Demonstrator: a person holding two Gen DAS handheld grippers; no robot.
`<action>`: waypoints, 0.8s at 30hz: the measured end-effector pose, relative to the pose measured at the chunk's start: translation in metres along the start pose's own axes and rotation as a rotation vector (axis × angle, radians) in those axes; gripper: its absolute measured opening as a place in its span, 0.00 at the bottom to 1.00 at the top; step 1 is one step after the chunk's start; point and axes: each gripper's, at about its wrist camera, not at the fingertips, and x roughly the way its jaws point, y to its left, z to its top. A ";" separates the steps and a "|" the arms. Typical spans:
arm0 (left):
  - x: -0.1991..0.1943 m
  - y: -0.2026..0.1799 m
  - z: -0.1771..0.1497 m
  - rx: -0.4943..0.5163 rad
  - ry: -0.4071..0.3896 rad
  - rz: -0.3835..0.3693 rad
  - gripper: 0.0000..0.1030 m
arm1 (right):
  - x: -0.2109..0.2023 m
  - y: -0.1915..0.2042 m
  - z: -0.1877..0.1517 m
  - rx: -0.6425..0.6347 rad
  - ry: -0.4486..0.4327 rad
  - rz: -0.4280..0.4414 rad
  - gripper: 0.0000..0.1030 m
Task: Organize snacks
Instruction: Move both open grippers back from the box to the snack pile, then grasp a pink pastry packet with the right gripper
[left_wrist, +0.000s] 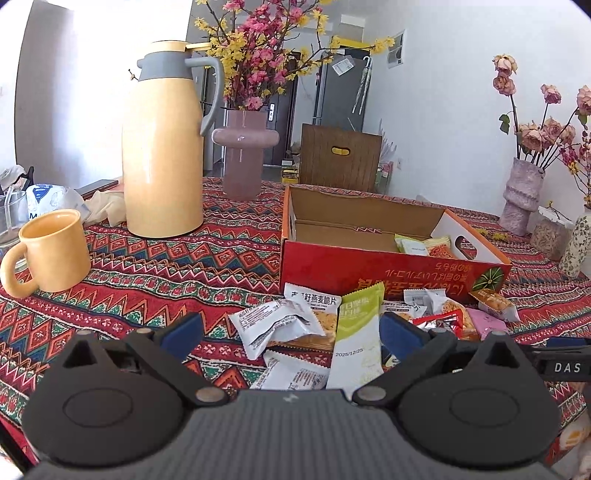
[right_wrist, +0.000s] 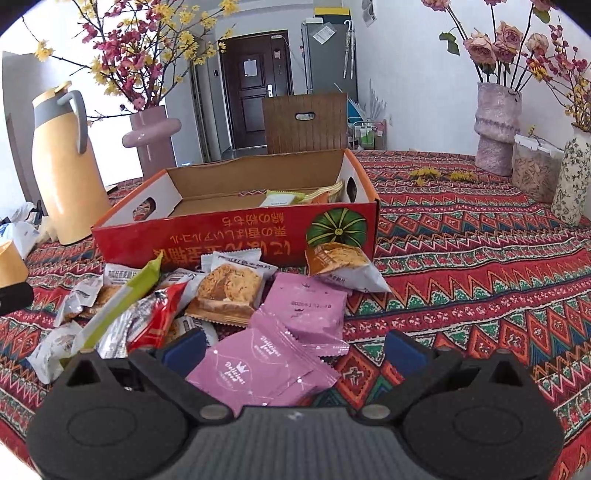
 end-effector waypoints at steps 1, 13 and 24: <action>0.000 0.000 0.000 -0.005 0.002 -0.005 1.00 | 0.002 0.001 0.001 0.013 0.010 0.001 1.00; 0.001 0.010 -0.007 -0.034 0.028 -0.013 1.00 | 0.023 0.015 -0.008 -0.014 0.068 -0.055 1.00; 0.001 0.009 -0.009 -0.041 0.038 -0.020 1.00 | 0.009 0.018 -0.023 -0.112 0.062 -0.075 1.00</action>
